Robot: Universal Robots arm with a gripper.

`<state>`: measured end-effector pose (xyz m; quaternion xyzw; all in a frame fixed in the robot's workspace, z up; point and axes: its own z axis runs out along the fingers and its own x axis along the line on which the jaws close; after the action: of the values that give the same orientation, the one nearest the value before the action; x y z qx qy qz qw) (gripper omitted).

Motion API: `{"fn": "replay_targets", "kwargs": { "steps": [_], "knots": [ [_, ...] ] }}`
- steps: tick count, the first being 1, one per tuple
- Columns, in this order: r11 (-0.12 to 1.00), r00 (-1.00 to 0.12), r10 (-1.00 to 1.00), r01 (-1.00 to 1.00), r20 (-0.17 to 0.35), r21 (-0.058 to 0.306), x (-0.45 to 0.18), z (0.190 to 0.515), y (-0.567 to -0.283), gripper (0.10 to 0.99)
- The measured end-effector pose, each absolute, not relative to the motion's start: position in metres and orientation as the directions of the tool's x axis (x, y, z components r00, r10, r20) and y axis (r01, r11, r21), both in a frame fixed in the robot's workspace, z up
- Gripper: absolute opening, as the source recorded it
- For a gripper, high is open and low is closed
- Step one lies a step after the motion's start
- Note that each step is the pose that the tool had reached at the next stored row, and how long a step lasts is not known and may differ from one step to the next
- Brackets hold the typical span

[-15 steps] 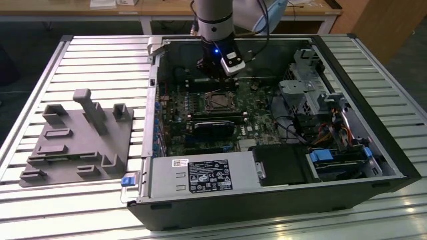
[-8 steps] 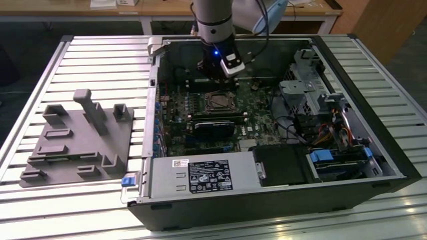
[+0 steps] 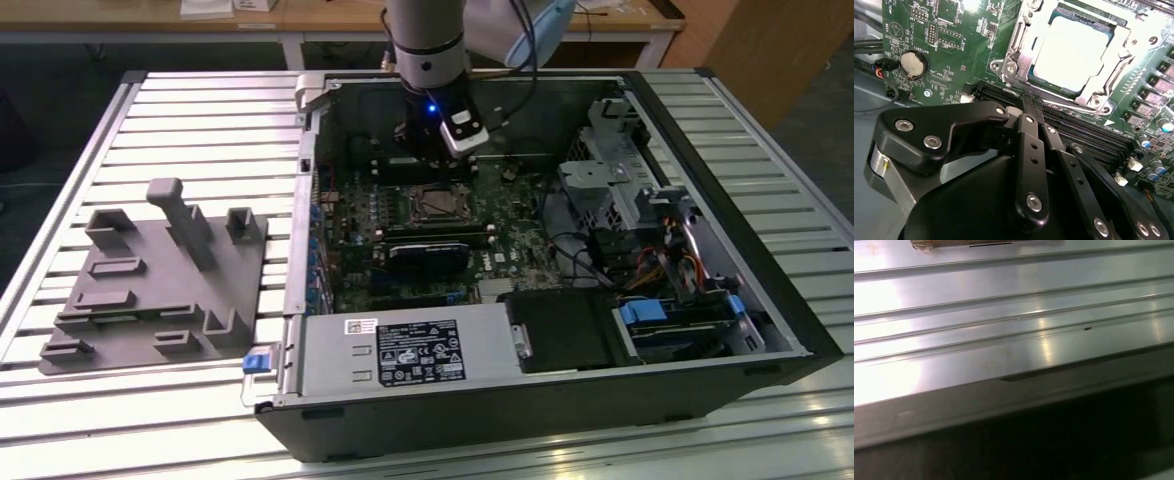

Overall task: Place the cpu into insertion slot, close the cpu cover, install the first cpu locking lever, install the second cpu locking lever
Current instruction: 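Install the first cpu locking lever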

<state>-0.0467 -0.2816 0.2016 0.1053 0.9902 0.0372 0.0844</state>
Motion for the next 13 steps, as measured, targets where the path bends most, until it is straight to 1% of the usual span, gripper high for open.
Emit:
{"fn": "replay_targets", "kwargs": {
  "steps": [13],
  "knots": [
    [0.974, -0.964, 0.216, 0.202, -0.157, 0.101, -0.047, 0.2013, -0.2816, 0.106]
  ]
}}
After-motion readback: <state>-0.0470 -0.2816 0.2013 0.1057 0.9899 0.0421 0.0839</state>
